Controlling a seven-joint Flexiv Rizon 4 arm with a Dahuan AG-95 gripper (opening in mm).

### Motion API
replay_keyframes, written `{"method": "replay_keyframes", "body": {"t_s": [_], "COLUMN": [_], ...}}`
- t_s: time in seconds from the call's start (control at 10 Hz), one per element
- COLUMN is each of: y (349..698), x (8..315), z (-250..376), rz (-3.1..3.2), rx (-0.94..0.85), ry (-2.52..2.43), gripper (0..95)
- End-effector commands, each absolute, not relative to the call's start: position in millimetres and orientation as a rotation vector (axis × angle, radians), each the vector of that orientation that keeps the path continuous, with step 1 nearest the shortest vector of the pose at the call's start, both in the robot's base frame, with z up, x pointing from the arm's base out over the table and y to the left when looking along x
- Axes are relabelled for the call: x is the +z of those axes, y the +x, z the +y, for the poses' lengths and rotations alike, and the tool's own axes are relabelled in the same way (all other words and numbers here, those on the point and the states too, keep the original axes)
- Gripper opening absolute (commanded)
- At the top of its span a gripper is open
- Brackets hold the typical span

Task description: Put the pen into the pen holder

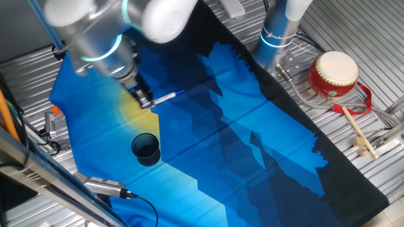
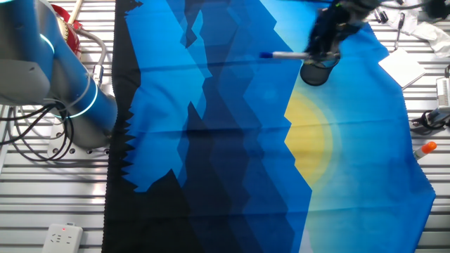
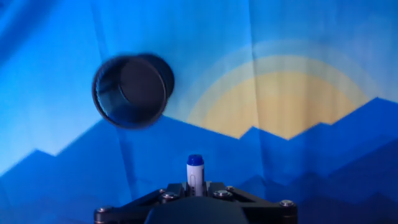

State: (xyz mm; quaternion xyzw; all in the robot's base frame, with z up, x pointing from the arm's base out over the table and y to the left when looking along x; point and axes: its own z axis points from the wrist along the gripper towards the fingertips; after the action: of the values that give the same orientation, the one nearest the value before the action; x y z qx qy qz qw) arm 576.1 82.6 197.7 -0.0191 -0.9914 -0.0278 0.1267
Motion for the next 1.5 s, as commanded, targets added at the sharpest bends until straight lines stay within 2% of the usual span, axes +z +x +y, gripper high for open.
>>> {"method": "replay_keyframes", "body": {"t_s": [0.1,0.5,1.1,1.3,1.5], "y": [609,662,665,665,667], "x": [198,195,195,196,198], "z": [81,91,96,97,100], "rz": [-2.882,-2.863,-2.908,-3.098,-3.176], "rx": [-0.094,-0.113,-0.103,0.006,0.027], "ry": [-0.061,-0.130,-0.115,0.013,0.050], "gripper": [0.0,0.0,0.0,0.0,0.0]}}
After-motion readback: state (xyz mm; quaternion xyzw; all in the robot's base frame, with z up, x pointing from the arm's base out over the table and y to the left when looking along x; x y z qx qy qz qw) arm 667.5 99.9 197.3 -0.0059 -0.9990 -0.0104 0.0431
